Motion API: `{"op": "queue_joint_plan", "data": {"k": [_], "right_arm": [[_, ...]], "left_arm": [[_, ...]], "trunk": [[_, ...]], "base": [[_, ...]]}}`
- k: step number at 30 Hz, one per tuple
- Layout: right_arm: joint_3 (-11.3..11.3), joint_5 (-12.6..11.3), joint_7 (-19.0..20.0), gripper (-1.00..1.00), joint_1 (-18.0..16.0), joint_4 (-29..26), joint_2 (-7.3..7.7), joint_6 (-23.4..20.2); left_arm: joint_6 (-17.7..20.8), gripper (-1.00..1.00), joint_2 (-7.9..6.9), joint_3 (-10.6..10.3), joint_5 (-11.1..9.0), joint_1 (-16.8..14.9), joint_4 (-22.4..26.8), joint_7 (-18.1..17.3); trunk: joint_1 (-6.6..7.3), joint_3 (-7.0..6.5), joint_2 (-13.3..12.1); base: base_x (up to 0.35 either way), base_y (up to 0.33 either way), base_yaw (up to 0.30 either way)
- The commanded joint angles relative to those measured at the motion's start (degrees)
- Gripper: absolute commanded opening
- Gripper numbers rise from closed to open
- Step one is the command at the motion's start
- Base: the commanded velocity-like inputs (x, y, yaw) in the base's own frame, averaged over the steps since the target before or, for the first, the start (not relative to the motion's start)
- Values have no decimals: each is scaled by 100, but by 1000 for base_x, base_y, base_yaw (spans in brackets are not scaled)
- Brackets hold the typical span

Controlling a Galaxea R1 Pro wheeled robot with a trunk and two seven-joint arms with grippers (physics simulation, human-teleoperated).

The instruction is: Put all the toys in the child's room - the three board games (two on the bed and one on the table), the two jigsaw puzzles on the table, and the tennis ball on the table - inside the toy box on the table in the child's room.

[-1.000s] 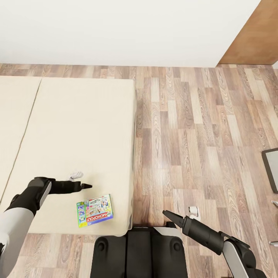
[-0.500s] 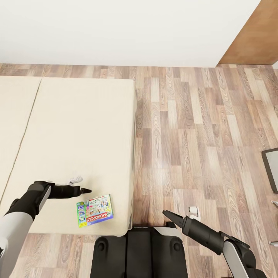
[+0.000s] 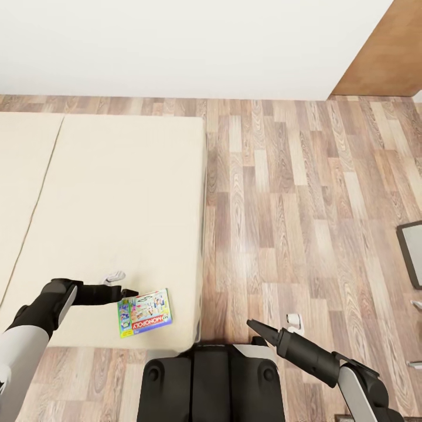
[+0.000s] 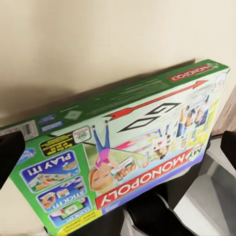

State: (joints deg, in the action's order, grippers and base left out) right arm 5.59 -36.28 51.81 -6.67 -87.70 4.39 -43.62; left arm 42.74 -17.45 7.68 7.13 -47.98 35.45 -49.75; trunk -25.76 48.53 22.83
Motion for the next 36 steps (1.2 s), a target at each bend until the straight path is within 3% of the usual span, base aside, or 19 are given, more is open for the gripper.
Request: {"op": "queue_joint_plan", "data": {"k": [1, 36], "right_arm": [[3, -19, 5, 100, -2, -1, 1, -33], [0, -19, -211, 100, -10, 116, -8, -33]], "left_arm": [[32, 100, 5, 31, 60, -2, 5, -52], [44, 100, -150, 19, 74, -1, 5, -4]], "trunk": [[-2, 6, 9], [-2, 6, 9]], "base": [[-68, 0, 0], [-34, 12, 0]]}}
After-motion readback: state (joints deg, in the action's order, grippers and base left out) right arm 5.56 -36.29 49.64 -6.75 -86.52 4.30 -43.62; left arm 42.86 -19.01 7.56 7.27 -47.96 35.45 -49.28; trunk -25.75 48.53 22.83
